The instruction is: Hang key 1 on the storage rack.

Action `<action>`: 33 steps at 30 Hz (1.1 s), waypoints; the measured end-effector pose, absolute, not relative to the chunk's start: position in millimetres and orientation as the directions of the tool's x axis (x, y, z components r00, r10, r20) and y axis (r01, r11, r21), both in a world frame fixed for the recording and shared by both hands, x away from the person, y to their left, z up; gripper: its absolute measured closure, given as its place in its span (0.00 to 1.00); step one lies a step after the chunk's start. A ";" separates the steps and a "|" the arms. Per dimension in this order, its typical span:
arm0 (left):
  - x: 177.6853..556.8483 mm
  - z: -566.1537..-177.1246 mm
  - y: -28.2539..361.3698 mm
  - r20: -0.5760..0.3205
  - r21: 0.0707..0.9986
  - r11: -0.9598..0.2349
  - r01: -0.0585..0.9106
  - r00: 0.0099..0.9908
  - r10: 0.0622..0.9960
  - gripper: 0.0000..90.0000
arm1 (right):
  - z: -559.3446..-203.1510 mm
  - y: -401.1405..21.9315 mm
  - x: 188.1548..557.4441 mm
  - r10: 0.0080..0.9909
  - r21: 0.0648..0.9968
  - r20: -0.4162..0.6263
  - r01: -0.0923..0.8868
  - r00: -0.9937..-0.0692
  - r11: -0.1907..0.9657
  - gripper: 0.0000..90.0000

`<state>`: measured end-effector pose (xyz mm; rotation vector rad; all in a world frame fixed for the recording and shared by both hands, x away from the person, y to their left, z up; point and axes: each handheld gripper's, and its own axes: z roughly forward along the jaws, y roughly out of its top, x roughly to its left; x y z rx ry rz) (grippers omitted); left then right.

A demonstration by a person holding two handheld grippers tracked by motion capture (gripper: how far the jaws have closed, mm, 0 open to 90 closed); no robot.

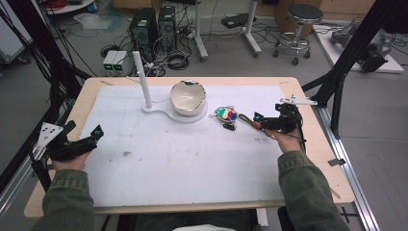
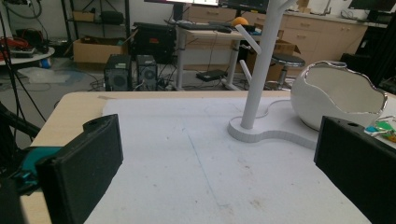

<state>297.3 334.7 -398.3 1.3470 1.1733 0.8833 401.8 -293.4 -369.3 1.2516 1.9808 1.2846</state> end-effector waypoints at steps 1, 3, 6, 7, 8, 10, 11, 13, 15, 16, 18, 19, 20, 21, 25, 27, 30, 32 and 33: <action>297.3 -398.3 334.6 -0.115 0.985 0.079 0.156 0.235 0.965 0.02 | -368.8 -293.1 403.7 0.875 0.883 0.096 0.446 -0.474 0.145 0.01; 297.1 -398.2 334.5 -0.114 0.984 0.078 0.157 0.236 0.965 0.02 | -367.4 -293.3 408.1 0.875 0.876 0.094 0.456 -0.475 0.154 0.01; 297.1 -398.1 334.4 -0.115 0.985 0.079 0.156 0.236 0.965 0.02 | -365.9 -292.7 411.6 0.873 0.874 0.095 0.460 -0.479 0.157 0.01; 297.2 -398.1 334.7 -0.114 0.984 0.077 0.157 0.236 0.965 0.02 | -365.3 -292.9 416.2 0.868 0.867 0.101 0.471 -0.486 0.162 0.01; 297.2 -398.2 334.7 -0.114 0.984 0.078 0.157 0.236 0.965 0.02 | -365.1 -293.1 418.0 0.868 0.862 0.102 0.479 -0.486 0.167 0.01; 297.5 -398.3 334.9 -0.114 0.984 0.077 0.158 0.236 0.965 0.02 | -365.7 -294.0 422.7 0.865 0.853 0.101 0.490 -0.492 0.179 0.01; 297.7 -398.4 334.9 -0.112 0.985 0.076 0.158 0.236 0.965 0.02 | -366.1 -294.2 425.5 0.864 0.847 0.107 0.500 -0.492 0.180 0.01; 297.7 -398.3 334.8 -0.112 0.985 0.076 0.157 0.237 0.965 0.02 | -366.2 -294.8 427.1 0.862 0.843 0.105 0.504 -0.495 0.187 0.01; 298.0 -398.4 334.9 -0.114 0.984 0.077 0.158 0.237 0.965 0.02 | -366.7 -294.8 431.2 0.862 0.837 0.106 0.513 -0.496 0.193 0.01; 298.1 -398.4 335.0 -0.117 0.984 0.080 0.160 0.236 0.965 0.02 | -368.6 -294.4 436.3 0.860 0.824 0.115 0.531 -0.497 0.196 0.01; 298.1 -398.4 335.0 -0.118 0.984 0.082 0.159 0.236 0.965 0.02 | -370.5 -294.2 440.3 0.859 0.819 0.115 0.538 -0.499 0.202 0.01; 298.0 -398.3 335.1 -0.118 0.984 0.081 0.158 0.237 0.964 0.02 | -371.3 -293.8 441.9 0.858 0.813 0.119 0.545 -0.500 0.205 0.01; 298.0 -398.4 335.1 -0.118 0.984 0.081 0.157 0.237 0.964 0.02 | -371.8 -293.6 443.2 0.857 0.811 0.119 0.547 -0.502 0.208 0.01; 298.0 -398.4 335.2 -0.117 0.984 0.081 0.158 0.237 0.964 0.02 | -372.0 -292.9 445.2 0.856 0.806 0.113 0.550 -0.504 0.218 0.01; 298.4 -398.5 335.5 -0.120 0.984 0.083 0.158 0.237 0.964 0.02 | -370.0 -290.5 451.8 0.850 0.797 0.112 0.558 -0.515 0.233 0.01; 298.1 -398.3 335.6 -0.119 0.984 0.083 0.156 0.237 0.964 0.02 | -368.4 -290.0 455.9 0.846 0.789 0.107 0.563 -0.522 0.248 0.01; 298.2 -398.4 336.0 -0.120 0.984 0.084 0.156 0.236 0.964 0.02 | -366.8 -289.5 460.6 0.841 0.781 0.110 0.569 -0.530 0.257 0.01; 298.3 -398.4 336.1 -0.120 0.984 0.084 0.157 0.235 0.965 0.02 | -366.3 -289.3 463.8 0.839 0.771 0.107 0.577 -0.534 0.269 0.01; 298.3 -398.3 336.2 -0.118 0.984 0.083 0.156 0.235 0.965 0.02 | -366.0 -289.4 465.4 0.838 0.766 0.105 0.581 -0.535 0.275 0.01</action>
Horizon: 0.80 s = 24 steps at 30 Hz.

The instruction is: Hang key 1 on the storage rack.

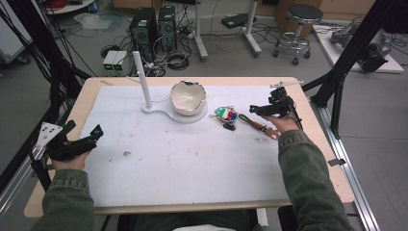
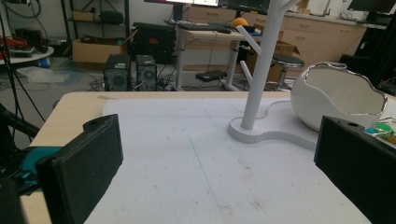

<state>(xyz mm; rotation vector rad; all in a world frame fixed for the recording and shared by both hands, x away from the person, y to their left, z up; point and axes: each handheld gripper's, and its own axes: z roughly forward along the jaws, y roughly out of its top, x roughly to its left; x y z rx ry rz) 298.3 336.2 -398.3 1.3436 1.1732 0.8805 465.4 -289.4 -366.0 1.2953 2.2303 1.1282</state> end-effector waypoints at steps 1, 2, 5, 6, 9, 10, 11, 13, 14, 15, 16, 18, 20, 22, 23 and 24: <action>298.1 -398.3 336.1 -0.120 0.984 0.084 0.155 0.235 0.965 0.02 | -365.9 -289.5 467.2 0.837 0.764 0.104 0.582 -0.537 0.278 0.01; 298.1 -398.3 336.1 -0.120 0.984 0.085 0.155 0.236 0.964 0.02 | -366.0 -289.6 467.9 0.838 0.763 0.112 0.587 -0.534 0.271 0.01; 298.0 -398.2 336.2 -0.119 0.984 0.084 0.155 0.236 0.964 0.02 | -369.0 -291.2 472.5 0.838 0.748 0.118 0.603 -0.533 0.278 0.01; 298.1 -398.2 336.2 -0.119 0.984 0.083 0.155 0.236 0.964 0.02 | -370.3 -291.2 473.7 0.835 0.742 0.122 0.608 -0.536 0.282 0.01; 298.3 -398.3 336.5 -0.119 0.984 0.083 0.155 0.236 0.964 0.02 | -376.5 -290.6 478.9 0.826 0.719 0.126 0.624 -0.550 0.306 0.01; 298.3 -398.3 336.3 -0.120 0.985 0.084 0.153 0.237 0.964 0.02 | -378.6 -290.0 480.3 0.828 0.703 0.131 0.640 -0.546 0.310 0.01; 298.1 -398.3 336.3 -0.114 0.985 0.079 0.153 0.236 0.965 0.02 | -381.3 -290.3 482.3 0.825 0.694 0.130 0.645 -0.550 0.321 0.01; 298.1 -398.4 335.9 -0.111 0.986 0.076 0.149 0.238 0.965 0.02 | -384.2 -290.2 484.1 0.827 0.681 0.136 0.658 -0.546 0.322 0.01; 298.2 -398.4 335.8 -0.112 0.986 0.077 0.150 0.239 0.965 0.02 | -388.0 -290.3 486.4 0.827 0.665 0.137 0.669 -0.545 0.331 0.01; 298.5 -398.7 336.0 -0.112 0.985 0.076 0.153 0.240 0.964 0.02 | -390.5 -290.4 487.9 0.828 0.655 0.136 0.676 -0.544 0.337 0.01; 298.6 -398.7 336.1 -0.112 0.985 0.077 0.154 0.240 0.964 0.02 | -392.5 -290.6 489.0 0.829 0.648 0.135 0.681 -0.543 0.340 0.01; 298.5 -398.6 336.2 -0.112 0.985 0.077 0.152 0.241 0.964 0.02 | -395.6 -291.0 490.6 0.831 0.631 0.138 0.695 -0.538 0.345 0.01; 298.4 -398.7 336.4 -0.113 0.985 0.078 0.153 0.240 0.964 0.02 | -397.3 -291.6 491.6 0.831 0.628 0.134 0.696 -0.539 0.350 0.01; 298.4 -398.8 336.5 -0.111 0.986 0.077 0.149 0.240 0.964 0.02 | -399.3 -292.3 492.1 0.837 0.609 0.135 0.711 -0.530 0.352 0.01; 298.2 -398.7 336.3 -0.109 0.987 0.075 0.145 0.240 0.965 0.02 | -400.6 -293.2 492.8 0.841 0.599 0.127 0.716 -0.526 0.358 0.04; 298.2 -398.7 336.3 -0.107 0.987 0.073 0.144 0.241 0.965 0.02 | -401.1 -293.5 492.8 0.841 0.590 0.129 0.723 -0.525 0.361 0.06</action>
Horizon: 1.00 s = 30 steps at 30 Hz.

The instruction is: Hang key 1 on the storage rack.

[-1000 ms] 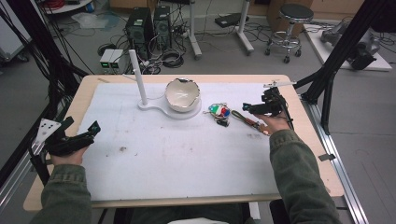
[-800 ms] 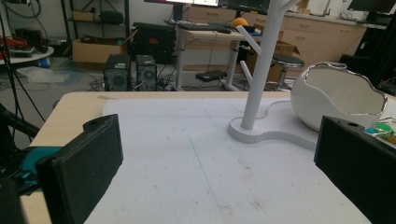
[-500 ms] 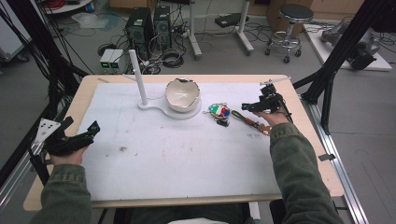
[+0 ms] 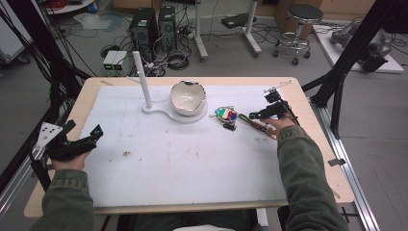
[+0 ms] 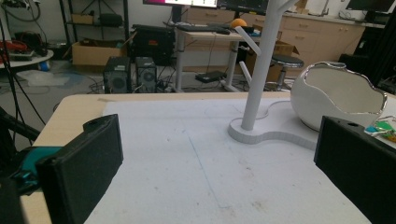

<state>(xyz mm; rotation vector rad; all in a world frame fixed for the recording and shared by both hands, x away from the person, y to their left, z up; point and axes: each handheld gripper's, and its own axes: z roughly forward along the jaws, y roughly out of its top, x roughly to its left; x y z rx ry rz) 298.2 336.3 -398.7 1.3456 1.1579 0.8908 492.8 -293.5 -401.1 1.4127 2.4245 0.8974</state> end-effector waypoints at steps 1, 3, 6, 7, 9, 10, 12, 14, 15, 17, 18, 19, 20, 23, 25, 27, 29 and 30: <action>298.2 -398.7 336.4 -0.105 0.987 0.072 0.144 0.242 0.964 0.02 | -401.9 -293.8 493.3 0.841 0.589 0.125 0.721 -0.527 0.364 0.06; 298.3 -398.8 336.2 -0.108 0.987 0.074 0.144 0.241 0.964 0.02 | -403.5 -294.8 494.1 0.841 0.581 0.122 0.725 -0.528 0.370 0.06; 297.8 -398.6 336.7 -0.106 0.987 0.071 0.147 0.242 0.964 0.02 | -406.3 -297.3 495.6 0.848 0.563 0.133 0.743 -0.514 0.362 0.08; 297.7 -398.6 336.7 -0.107 0.987 0.072 0.147 0.241 0.965 0.02 | -406.3 -297.3 495.6 0.848 0.563 0.133 0.743 -0.514 0.362 0.08; 297.5 -398.7 336.9 -0.107 0.986 0.073 0.147 0.241 0.965 0.02 | -408.2 -298.2 496.3 0.848 0.548 0.132 0.751 -0.513 0.369 0.13; 297.3 -398.6 337.0 -0.106 0.987 0.072 0.147 0.240 0.965 0.02 | -409.1 -298.2 496.1 0.845 0.533 0.133 0.756 -0.518 0.380 0.17; 297.1 -398.7 337.1 -0.106 0.987 0.072 0.146 0.241 0.965 0.02 | -412.9 -297.8 495.5 0.840 0.489 0.128 0.770 -0.527 0.409 0.23; 297.1 -398.8 337.0 -0.107 0.986 0.073 0.147 0.242 0.964 0.02 | -414.1 -298.6 495.6 0.839 0.475 0.128 0.776 -0.528 0.416 0.27; 297.1 -398.8 336.6 -0.107 0.987 0.073 0.146 0.243 0.964 0.02 | -414.5 -298.6 495.5 0.842 0.468 0.132 0.782 -0.523 0.412 0.30; 297.1 -399.0 336.1 -0.103 0.987 0.068 0.147 0.246 0.964 0.02 | -414.6 -298.6 495.5 0.841 0.465 0.135 0.783 -0.524 0.414 0.34; 297.5 -399.2 336.1 -0.103 0.987 0.068 0.146 0.246 0.964 0.02 | -414.5 -298.6 495.6 0.840 0.463 0.138 0.784 -0.525 0.414 0.36; 297.5 -399.2 336.3 -0.103 0.987 0.068 0.148 0.245 0.964 0.02 | -414.4 -298.5 495.5 0.838 0.464 0.138 0.782 -0.527 0.416 0.38; 297.5 -399.2 336.6 -0.101 0.987 0.066 0.149 0.245 0.964 0.02 | -414.5 -298.0 495.4 0.838 0.464 0.142 0.783 -0.527 0.415 0.40; 297.3 -399.0 336.5 -0.105 0.987 0.071 0.146 0.243 0.964 0.02 | -417.1 -297.1 495.7 0.834 0.443 0.138 0.786 -0.534 0.431 0.46; 297.2 -399.0 336.6 -0.103 0.987 0.068 0.147 0.245 0.964 0.02 | -417.7 -296.7 495.7 0.833 0.437 0.143 0.789 -0.535 0.431 0.47; 297.4 -399.1 336.7 -0.102 0.987 0.067 0.148 0.245 0.964 0.02 | -418.5 -296.3 496.1 0.825 0.437 0.154 0.786 -0.544 0.437 0.54; 297.6 -399.3 336.7 -0.105 0.986 0.068 0.152 0.247 0.963 0.02 | -418.6 -295.4 495.8 0.820 0.431 0.174 0.791 -0.545 0.434 0.59; 297.7 -399.3 336.9 -0.105 0.986 0.068 0.153 0.248 0.963 0.02 | -418.7 -294.1 495.4 0.818 0.425 0.191 0.797 -0.542 0.429 0.65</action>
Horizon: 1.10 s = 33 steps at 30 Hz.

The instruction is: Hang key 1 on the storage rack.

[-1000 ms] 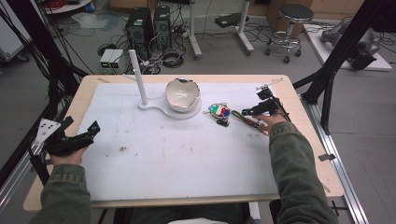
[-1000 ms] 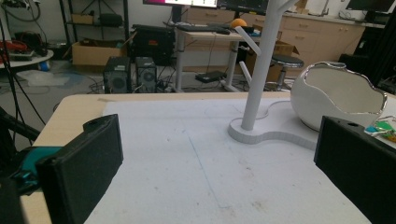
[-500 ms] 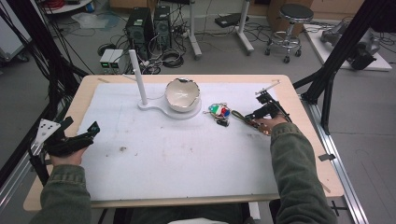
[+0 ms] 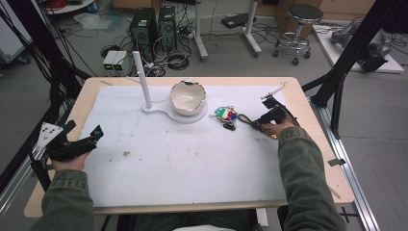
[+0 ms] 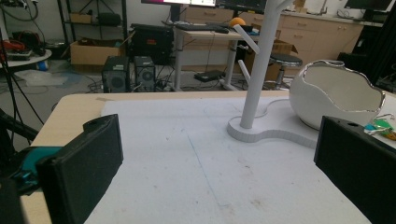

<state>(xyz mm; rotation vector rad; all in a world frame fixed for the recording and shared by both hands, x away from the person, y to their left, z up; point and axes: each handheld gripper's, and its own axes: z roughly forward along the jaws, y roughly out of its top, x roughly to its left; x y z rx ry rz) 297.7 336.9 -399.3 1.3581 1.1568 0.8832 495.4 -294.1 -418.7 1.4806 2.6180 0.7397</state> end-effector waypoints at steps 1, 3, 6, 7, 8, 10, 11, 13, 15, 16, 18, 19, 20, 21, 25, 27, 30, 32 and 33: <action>297.7 -399.3 336.8 -0.106 0.986 0.069 0.153 0.248 0.963 0.02 | -418.7 -294.1 495.4 0.818 0.425 0.191 0.797 -0.542 0.429 0.65; 297.4 -399.3 336.7 -0.106 0.986 0.069 0.152 0.248 0.963 0.02 | -418.2 -291.3 494.0 0.809 0.422 0.197 0.792 -0.554 0.440 0.73; 297.0 -399.3 336.4 -0.112 0.986 0.076 0.151 0.249 0.962 0.02 | -417.2 -285.1 490.6 0.803 0.408 0.178 0.785 -0.569 0.466 0.82; 296.8 -399.2 336.5 -0.111 0.986 0.074 0.151 0.250 0.962 0.02 | -417.2 -285.1 490.6 0.803 0.408 0.178 0.785 -0.569 0.466 0.82; 296.8 -399.2 336.6 -0.111 0.986 0.075 0.150 0.250 0.962 0.02 | -416.9 -284.9 490.1 0.805 0.407 0.180 0.788 -0.565 0.462 0.83; 296.7 -399.2 336.8 -0.113 0.986 0.077 0.149 0.250 0.962 0.02 | -416.0 -284.7 489.4 0.812 0.404 0.187 0.797 -0.553 0.449 0.85; 296.7 -399.3 336.8 -0.114 0.986 0.078 0.148 0.249 0.962 0.02 | -416.0 -284.7 489.4 0.812 0.404 0.187 0.797 -0.553 0.449 0.85; 296.9 -399.4 336.8 -0.115 0.986 0.080 0.148 0.248 0.962 0.02 | -415.1 -283.9 488.6 0.821 0.404 0.174 0.800 -0.544 0.444 0.86; 296.8 -399.3 336.9 -0.114 0.986 0.078 0.148 0.249 0.962 0.02 | -414.9 -283.4 488.2 0.823 0.405 0.171 0.800 -0.542 0.443 0.86; 296.7 -399.3 336.9 -0.114 0.986 0.079 0.149 0.249 0.962 0.02 | -414.9 -283.4 488.2 0.823 0.405 0.171 0.800 -0.542 0.443 0.86; 296.6 -399.3 336.9 -0.115 0.986 0.080 0.148 0.248 0.962 0.02 | -414.1 -283.0 487.5 0.831 0.411 0.153 0.799 -0.536 0.439 0.86; 296.6 -399.2 336.9 -0.115 0.986 0.080 0.148 0.248 0.962 0.02 | -413.6 -283.0 487.1 0.832 0.413 0.157 0.800 -0.532 0.434 0.86; 296.6 -399.3 337.1 -0.114 0.986 0.079 0.149 0.248 0.962 0.02 | -412.1 -283.4 486.4 0.836 0.413 0.159 0.805 -0.524 0.426 0.86; 296.7 -399.3 337.2 -0.114 0.986 0.079 0.149 0.248 0.962 0.02 | -410.5 -284.4 485.8 0.837 0.422 0.159 0.802 -0.523 0.422 0.86; 297.2 -399.5 337.5 -0.117 0.985 0.081 0.150 0.247 0.962 0.02 | -401.7 -284.7 480.9 0.839 0.444 0.175 0.801 -0.516 0.400 0.86; 297.3 -399.5 337.3 -0.117 0.986 0.081 0.148 0.248 0.962 0.02 | -393.8 -285.3 476.0 0.835 0.470 0.179 0.791 -0.520 0.391 0.86; 297.3 -399.1 336.6 -0.118 0.986 0.084 0.145 0.249 0.961 0.02 | -378.4 -287.4 465.5 0.825 0.523 0.200 0.770 -0.528 0.367 0.86; 297.6 -398.9 336.3 -0.117 0.986 0.083 0.145 0.249 0.961 0.02 | -371.6 -287.5 460.0 0.820 0.543 0.199 0.757 -0.537 0.364 0.86; 297.8 -398.9 336.2 -0.116 0.986 0.082 0.146 0.249 0.962 0.02 | -371.6 -287.5 460.0 0.820 0.543 0.199 0.757 -0.537 0.364 0.86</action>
